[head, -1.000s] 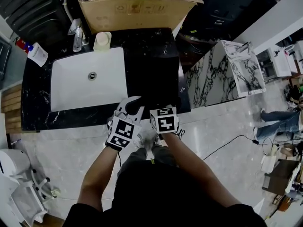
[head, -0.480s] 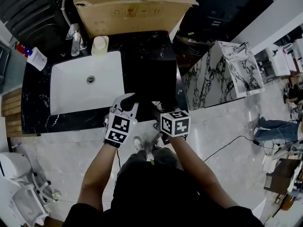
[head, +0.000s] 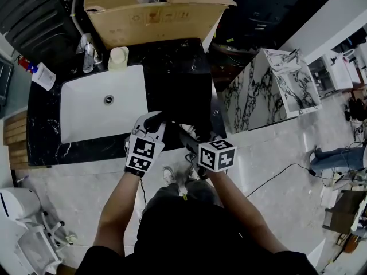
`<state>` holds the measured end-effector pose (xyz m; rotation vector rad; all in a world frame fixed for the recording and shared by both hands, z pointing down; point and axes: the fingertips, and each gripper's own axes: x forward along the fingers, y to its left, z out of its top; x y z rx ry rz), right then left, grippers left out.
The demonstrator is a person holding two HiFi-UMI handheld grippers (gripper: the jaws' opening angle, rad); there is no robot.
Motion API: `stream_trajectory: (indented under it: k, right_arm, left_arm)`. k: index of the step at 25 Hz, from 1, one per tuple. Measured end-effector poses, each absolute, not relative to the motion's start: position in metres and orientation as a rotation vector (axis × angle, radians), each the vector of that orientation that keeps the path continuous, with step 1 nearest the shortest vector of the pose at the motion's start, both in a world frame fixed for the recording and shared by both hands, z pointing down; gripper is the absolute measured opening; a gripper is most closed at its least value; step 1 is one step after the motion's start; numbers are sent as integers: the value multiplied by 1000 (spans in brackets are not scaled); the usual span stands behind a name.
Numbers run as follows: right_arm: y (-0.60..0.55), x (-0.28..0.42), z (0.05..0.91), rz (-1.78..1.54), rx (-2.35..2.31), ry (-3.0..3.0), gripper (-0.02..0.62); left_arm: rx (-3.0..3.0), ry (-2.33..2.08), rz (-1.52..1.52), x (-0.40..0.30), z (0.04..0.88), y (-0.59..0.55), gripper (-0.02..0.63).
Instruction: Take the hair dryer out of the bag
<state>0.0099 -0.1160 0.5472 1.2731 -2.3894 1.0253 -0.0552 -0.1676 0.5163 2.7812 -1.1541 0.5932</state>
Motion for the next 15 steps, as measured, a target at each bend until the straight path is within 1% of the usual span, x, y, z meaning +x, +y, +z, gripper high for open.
stream_trajectory:
  k: [15]
  right_arm:
    - [-103, 16, 532, 930, 1181, -2458, 236]
  left_arm:
    - [2762, -1192, 512, -54, 493, -200, 34]
